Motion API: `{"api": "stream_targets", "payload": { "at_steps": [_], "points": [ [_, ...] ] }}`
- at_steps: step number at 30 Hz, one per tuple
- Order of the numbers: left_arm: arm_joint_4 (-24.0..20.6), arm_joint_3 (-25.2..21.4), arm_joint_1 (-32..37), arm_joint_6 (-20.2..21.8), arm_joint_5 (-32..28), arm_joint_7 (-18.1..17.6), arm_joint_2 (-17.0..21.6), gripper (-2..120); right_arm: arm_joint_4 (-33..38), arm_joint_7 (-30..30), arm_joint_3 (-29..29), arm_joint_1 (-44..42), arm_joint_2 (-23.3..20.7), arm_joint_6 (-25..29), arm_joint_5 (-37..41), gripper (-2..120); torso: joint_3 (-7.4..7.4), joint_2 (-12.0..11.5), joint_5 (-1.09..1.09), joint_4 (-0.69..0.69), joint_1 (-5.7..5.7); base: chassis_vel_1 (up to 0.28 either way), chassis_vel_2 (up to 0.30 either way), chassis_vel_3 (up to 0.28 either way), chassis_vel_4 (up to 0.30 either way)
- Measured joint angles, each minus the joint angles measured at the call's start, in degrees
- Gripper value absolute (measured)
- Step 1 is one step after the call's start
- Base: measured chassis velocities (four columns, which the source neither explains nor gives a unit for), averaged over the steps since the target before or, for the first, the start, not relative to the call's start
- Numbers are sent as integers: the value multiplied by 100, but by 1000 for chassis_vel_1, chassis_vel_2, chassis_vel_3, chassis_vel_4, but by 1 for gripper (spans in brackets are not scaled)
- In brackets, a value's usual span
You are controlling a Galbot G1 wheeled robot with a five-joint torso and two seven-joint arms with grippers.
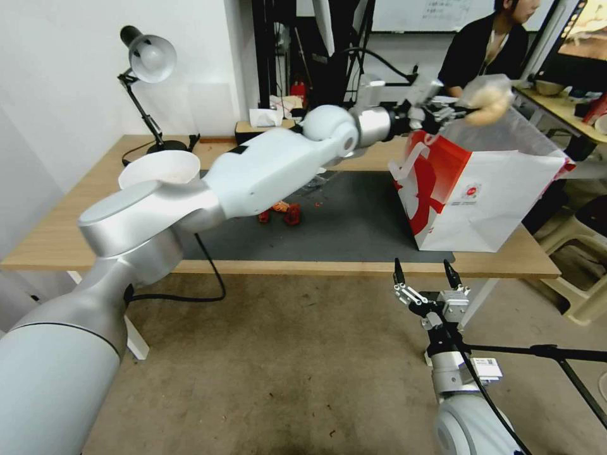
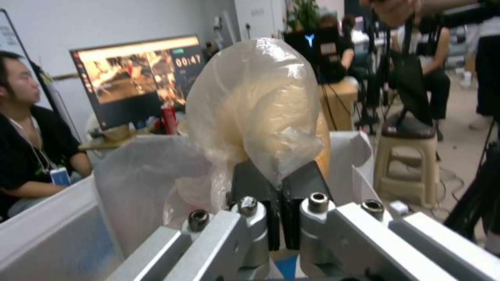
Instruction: Pick up the trash from the table and place it into the takeout bag.
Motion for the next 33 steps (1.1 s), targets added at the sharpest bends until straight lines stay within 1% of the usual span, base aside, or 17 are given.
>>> {"api": "stream_targets", "payload": {
  "at_steps": [1,2,3,4,6,7,8,12,18,21,22,25,27,28,29,31,33],
  "points": [
    [24,-1,-52,189,94,50,-32,0,0,0,0,7,3,0,1,100,0,0,0,0,0,0,0,0,0],
    [24,-1,-52,189,94,50,-32,0,0,0,0,7,3,0,1,100,0,0,0,0,0,0,0,0,0],
    [52,0,-103,311,163,93,-57,0,0,0,-1,11,4,0,2,100,0,0,0,0,0,0,0,0,0],
    [148,-2,-205,549,365,192,-116,0,0,1,-1,15,7,1,7,100,-1,0,0,0,0,0,0,0,0],
    [202,-3,-237,623,446,218,-147,0,0,0,-1,16,9,2,8,100,-1,0,0,0,0,0,0,0,0],
    [350,2,-311,735,581,269,-228,0,2,1,-1,15,11,3,10,100,-1,0,-1,0,-1,0,0,0,0],
    [350,2,-311,735,581,269,-228,0,2,1,-1,15,11,3,10,100,-1,0,-1,0,-1,0,0,0,0],
    [714,93,-484,923,821,291,-445,0,20,2,11,0,9,21,23,100,0,0,0,-1,0,0,0,0,0],
    [922,106,-582,990,963,315,-508,3,25,4,27,-15,9,30,33,100,0,0,0,-2,0,0,0,0,0],
    [1003,127,-672,1073,1020,337,-504,22,27,4,38,-27,9,41,42,100,0,0,-1,1,0,0,0,0,0],
    [1003,127,-672,1073,1020,337,-504,22,27,4,38,-27,9,41,42,100,0,0,-1,1,0,0,0,0,0],
    [991,145,-694,1095,1017,345,-503,35,32,4,49,-13,7,41,53,100,0,0,-1,-1,0,0,0,0,0],
    [982,146,-694,1095,1017,348,-501,36,33,4,49,-10,6,41,56,100,0,0,-1,-1,-1,0,0,0,0],
    [952,147,-694,1096,1009,350,-498,43,34,4,50,-7,5,41,60,100,0,0,-1,0,0,0,0,0,0],
    [952,147,-694,1096,1009,350,-498,43,34,4,50,-7,5,41,60,100,0,0,-1,0,0,0,0,0,0],
    [856,134,-677,1097,986,347,-475,57,35,4,50,-5,6,39,63,100,0,0,-1,-2,-1,0,0,0,0],
    [831,121,-666,1097,982,342,-454,60,35,4,51,-5,7,37,63,100,0,0,-1,-2,-1,0,0,0,0]
  ]
}}
